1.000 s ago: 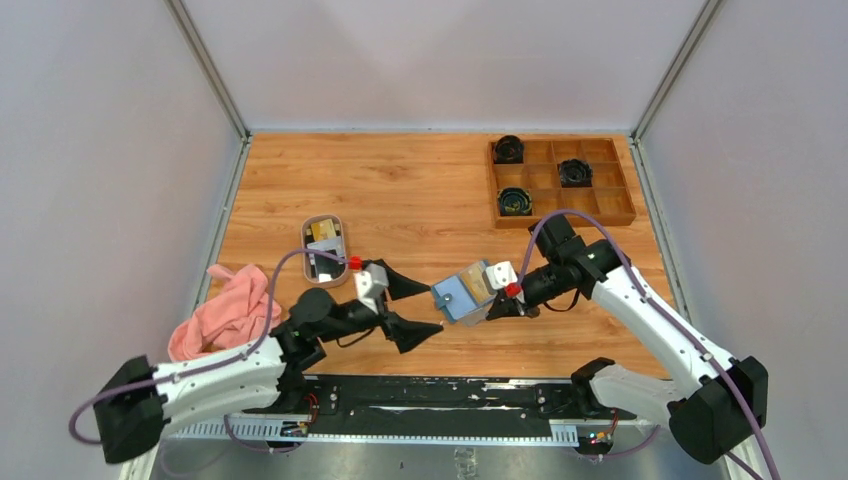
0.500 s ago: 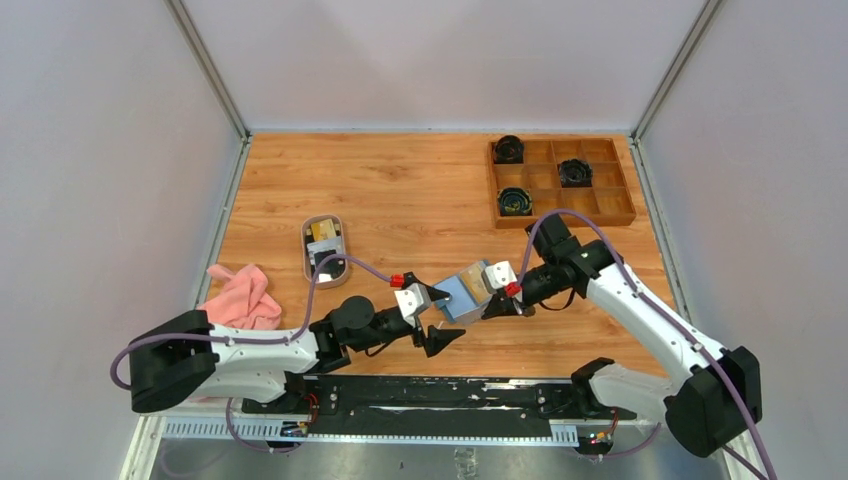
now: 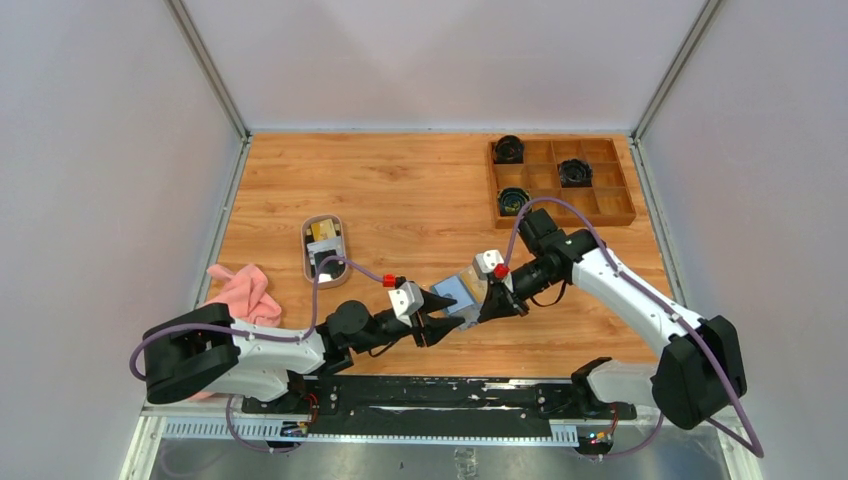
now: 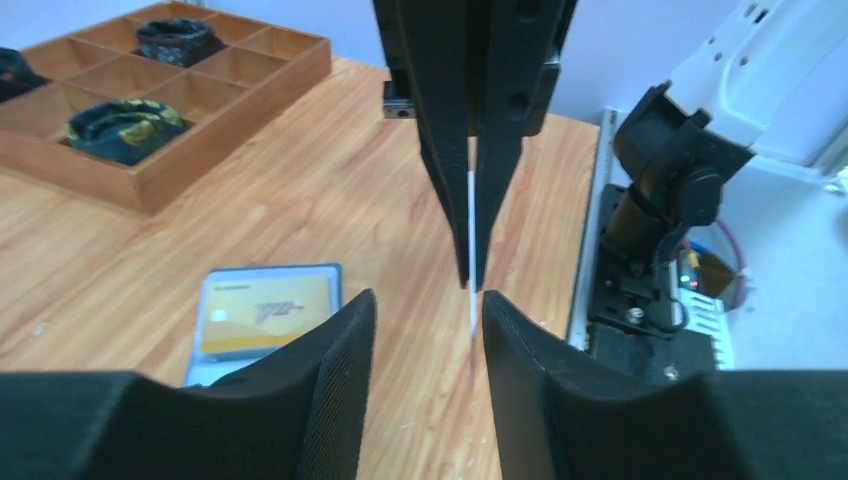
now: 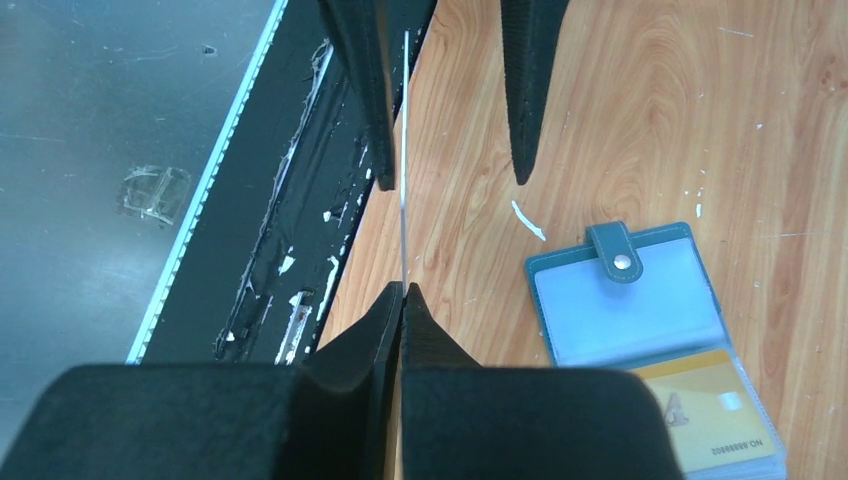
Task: Put the credit cards into the card holder
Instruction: Insert the credit card into the card holder.
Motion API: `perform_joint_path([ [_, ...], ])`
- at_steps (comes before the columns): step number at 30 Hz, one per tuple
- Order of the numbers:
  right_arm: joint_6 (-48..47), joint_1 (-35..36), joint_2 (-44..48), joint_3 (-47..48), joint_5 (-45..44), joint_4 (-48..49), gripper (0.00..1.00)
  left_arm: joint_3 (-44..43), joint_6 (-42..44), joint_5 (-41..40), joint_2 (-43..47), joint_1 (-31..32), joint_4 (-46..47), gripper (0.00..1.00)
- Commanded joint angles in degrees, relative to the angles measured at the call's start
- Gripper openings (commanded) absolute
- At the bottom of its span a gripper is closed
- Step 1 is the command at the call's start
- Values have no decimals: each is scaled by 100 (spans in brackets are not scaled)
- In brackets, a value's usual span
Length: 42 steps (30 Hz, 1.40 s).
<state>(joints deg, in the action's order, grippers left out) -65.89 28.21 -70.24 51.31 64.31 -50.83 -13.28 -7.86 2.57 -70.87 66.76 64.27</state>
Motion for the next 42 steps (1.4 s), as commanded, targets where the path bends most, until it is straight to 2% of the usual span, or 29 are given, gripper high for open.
perform_joint_path([
  [1, 159, -70, -174, 228, 201, -285, 0, -30, -85, 143, 47, 32, 150, 41],
  [2, 219, -70, -201, 256, 170, -286, 0, -46, -117, 249, 38, 30, 123, 31],
  [4, 295, -70, -232, 295, 144, -287, 0, -60, -327, 413, 4, -41, 89, 4],
  [5, 322, -70, -236, 304, 143, -280, 0, -49, -515, 511, -22, -120, 122, 0],
  [6, 355, -70, -241, 313, 138, -280, 0, -13, -740, 590, -48, -206, 231, 0],
  [7, 402, -77, -246, 324, 137, -274, 5, 36, -1011, 618, -74, -313, 382, 0],
  [8, 500, -81, -251, 349, 131, -259, 19, 100, -1324, 634, -114, -419, 568, 0],
  [9, 606, -79, -248, 364, 139, -241, 29, 159, -1568, 685, -183, -501, 829, 0],
  [12, 946, -123, -216, 399, 315, -149, 51, 236, -2072, 725, -453, -576, 1548, 0],
  [13, 1126, -165, -206, 396, 410, -85, 55, 209, -2212, 735, -536, -580, 1641, 0],
  [15, 1530, -262, -210, 405, 611, 89, 58, 172, -2374, 680, -711, -590, 1756, 0],
  [20, 2962, -707, -249, 302, 1206, 997, 57, 170, -2778, 579, -1042, -636, 2293, 0],
  [23, 3825, -994, -226, 146, 1605, 1674, 53, 50, -2989, 668, -1215, -675, 2296, 0],
  [28, 4819, -1013, -162, -136, 2000, 2636, 45, -148, -3209, 813, -1579, -691, 2309, 0],
  [32, 5029, -975, -240, -209, 2001, 2823, 39, -225, -3278, 817, -1671, -695, 2311, 0],
  [36, 5033, -944, -282, -198, 1926, 2824, 29, -228, -3309, 797, -1692, -700, 2312, 0],
  [42, 4925, -891, -232, -218, 1776, 2791, 28, -245, -3403, 809, -1718, -704, 2314, 0],
])
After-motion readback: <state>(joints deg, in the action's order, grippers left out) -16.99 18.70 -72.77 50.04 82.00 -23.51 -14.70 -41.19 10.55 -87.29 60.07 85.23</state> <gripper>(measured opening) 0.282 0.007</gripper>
